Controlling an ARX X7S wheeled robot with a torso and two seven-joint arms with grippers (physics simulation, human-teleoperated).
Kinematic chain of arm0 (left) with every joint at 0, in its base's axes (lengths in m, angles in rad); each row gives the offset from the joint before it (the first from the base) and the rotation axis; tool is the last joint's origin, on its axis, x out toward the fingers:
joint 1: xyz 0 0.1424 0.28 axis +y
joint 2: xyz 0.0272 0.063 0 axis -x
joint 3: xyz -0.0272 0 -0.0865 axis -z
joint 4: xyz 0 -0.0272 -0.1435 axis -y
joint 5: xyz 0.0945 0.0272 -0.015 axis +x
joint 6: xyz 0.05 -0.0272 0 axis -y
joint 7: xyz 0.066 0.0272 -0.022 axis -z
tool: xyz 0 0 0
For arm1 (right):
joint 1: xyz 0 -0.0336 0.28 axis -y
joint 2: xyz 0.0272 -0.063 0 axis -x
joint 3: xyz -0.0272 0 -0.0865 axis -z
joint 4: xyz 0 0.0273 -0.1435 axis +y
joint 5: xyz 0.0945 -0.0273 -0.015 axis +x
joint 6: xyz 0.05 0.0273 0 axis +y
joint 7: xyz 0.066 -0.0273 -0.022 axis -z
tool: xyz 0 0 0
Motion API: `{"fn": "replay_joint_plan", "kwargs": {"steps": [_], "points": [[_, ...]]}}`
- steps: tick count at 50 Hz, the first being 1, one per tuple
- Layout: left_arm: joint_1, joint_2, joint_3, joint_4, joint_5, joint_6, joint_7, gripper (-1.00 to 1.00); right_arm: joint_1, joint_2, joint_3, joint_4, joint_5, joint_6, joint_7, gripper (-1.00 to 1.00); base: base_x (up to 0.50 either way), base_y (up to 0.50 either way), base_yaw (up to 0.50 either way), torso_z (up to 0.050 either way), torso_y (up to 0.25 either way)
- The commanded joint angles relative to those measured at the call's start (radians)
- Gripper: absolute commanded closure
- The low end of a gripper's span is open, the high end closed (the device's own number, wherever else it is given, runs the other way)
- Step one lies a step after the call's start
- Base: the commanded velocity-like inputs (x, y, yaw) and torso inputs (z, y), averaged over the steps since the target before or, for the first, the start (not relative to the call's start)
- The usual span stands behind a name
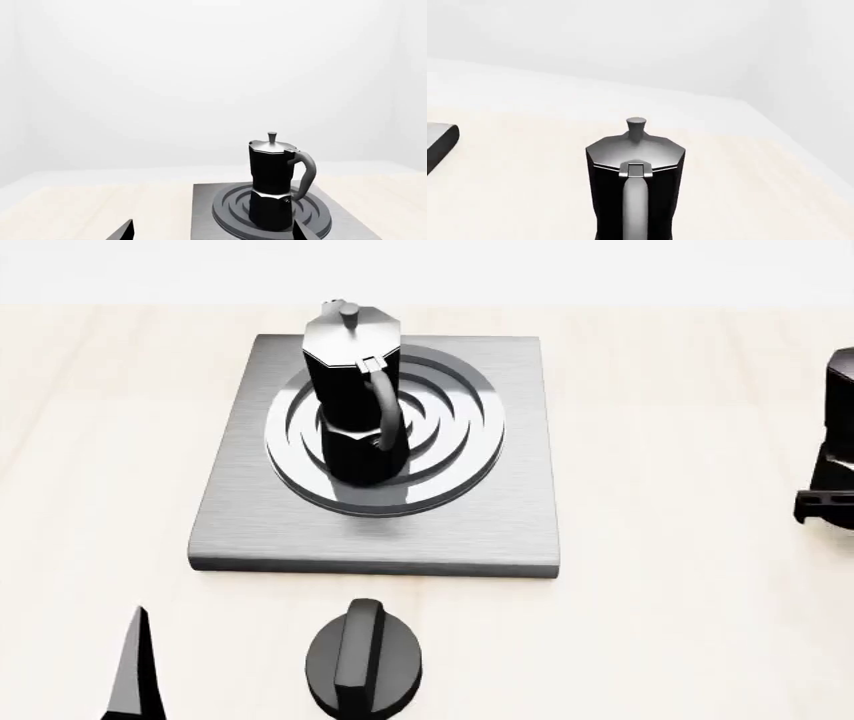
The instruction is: Put both moka pots on the stove.
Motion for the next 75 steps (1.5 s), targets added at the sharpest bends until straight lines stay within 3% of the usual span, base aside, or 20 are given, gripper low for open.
{"fn": "replay_joint_plan", "kwargs": {"steps": [1,18,29,42,58,75], "points": [[-0.001,-0.001,0.002,-0.001,-0.002,0.001,-0.002,-1.00,0.057,0.000,0.017,-0.142,-0.014,0.021,0.004,1.00,0.00,0.00,0.00,0.000,0.000],[0.001,-0.005,0.000,-0.002,-0.006,0.008,-0.004,-1.00,0.072,0.015,0.014,-0.347,0.078,0.107,-0.090,1.00,0.00,0.00,0.00,0.000,0.001],[0.001,-0.008,-0.001,-0.005,-0.009,0.013,-0.004,-1.00,0.043,0.007,0.023,-0.388,0.114,0.028,-0.204,1.00,0.00,0.00,0.00,0.000,0.001],[-0.001,-0.012,-0.004,0.002,-0.014,0.007,-0.009,-1.00,0.056,-0.071,0.015,-0.305,0.087,-0.061,-0.240,1.00,0.00,0.00,0.00,0.000,0.001],[-0.003,-0.015,-0.011,0.001,-0.024,0.009,-0.013,-1.00,0.134,-0.276,-0.003,-0.027,0.018,-0.225,-0.268,1.00,0.00,0.00,0.00,0.000,0.001],[0.000,-0.022,-0.021,0.006,-0.036,0.014,-0.017,-1.00,0.182,-0.409,0.000,0.172,0.000,-0.336,-0.298,1.00,0.00,0.00,0.00,0.000,0.001]]}}
